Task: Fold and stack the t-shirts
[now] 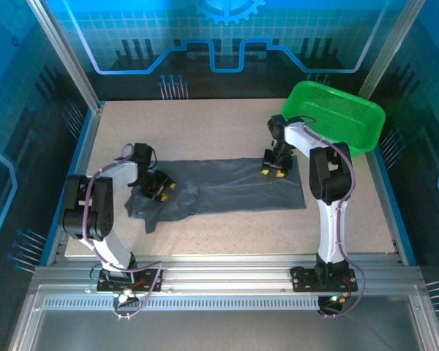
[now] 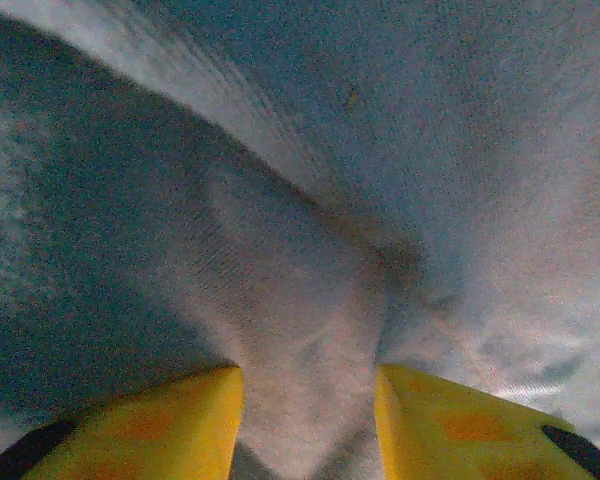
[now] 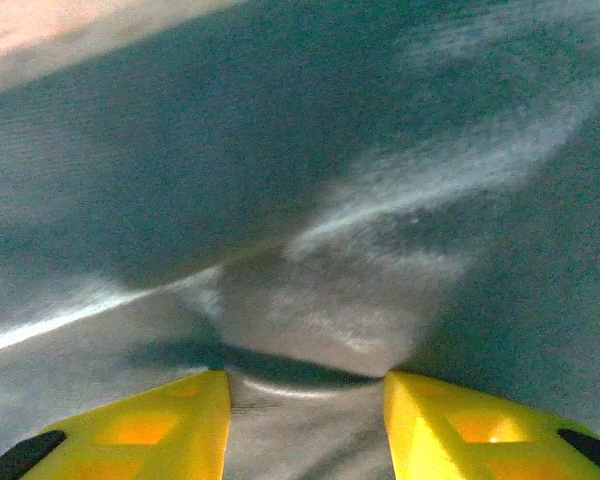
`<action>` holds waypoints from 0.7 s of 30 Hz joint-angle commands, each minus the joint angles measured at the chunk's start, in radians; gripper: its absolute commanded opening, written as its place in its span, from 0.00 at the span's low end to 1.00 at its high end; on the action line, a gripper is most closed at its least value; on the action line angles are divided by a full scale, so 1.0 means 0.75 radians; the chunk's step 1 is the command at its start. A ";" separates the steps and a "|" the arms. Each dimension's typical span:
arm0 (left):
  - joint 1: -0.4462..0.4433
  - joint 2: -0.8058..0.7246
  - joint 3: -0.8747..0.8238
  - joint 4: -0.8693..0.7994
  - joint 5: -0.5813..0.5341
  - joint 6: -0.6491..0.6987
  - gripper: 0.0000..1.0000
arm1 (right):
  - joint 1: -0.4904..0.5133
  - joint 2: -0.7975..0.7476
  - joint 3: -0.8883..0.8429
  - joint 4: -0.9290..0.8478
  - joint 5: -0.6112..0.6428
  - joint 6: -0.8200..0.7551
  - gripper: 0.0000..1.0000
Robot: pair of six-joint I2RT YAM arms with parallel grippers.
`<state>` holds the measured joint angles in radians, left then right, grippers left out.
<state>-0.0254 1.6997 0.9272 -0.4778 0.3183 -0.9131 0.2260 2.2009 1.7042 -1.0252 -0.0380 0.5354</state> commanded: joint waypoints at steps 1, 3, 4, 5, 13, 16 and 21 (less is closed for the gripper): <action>-0.005 -0.060 0.016 -0.011 0.006 0.079 0.45 | -0.035 0.008 0.005 -0.025 -0.036 -0.075 0.47; -0.005 -0.189 0.025 -0.118 -0.094 0.120 0.46 | -0.008 -0.074 -0.026 0.049 -0.099 -0.135 0.50; -0.003 -0.259 0.022 -0.182 -0.164 0.146 0.47 | 0.015 -0.126 -0.043 0.077 -0.100 -0.159 0.52; 0.001 -0.319 0.014 -0.231 -0.225 0.171 0.48 | 0.038 -0.167 -0.056 0.092 -0.097 -0.179 0.54; 0.201 -0.438 -0.179 -0.195 -0.274 0.357 0.44 | 0.199 -0.428 -0.188 0.230 -0.262 -0.183 0.60; 0.232 -0.392 -0.175 -0.108 -0.270 0.422 0.42 | 0.230 -0.467 -0.230 0.277 -0.346 -0.140 0.61; 0.236 -0.312 -0.171 -0.033 -0.275 0.491 0.40 | 0.265 -0.502 -0.261 0.299 -0.390 -0.104 0.61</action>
<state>0.1444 1.4395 0.7952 -0.5468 0.1265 -0.6186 0.4072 1.8473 1.5299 -0.8177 -0.2741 0.4339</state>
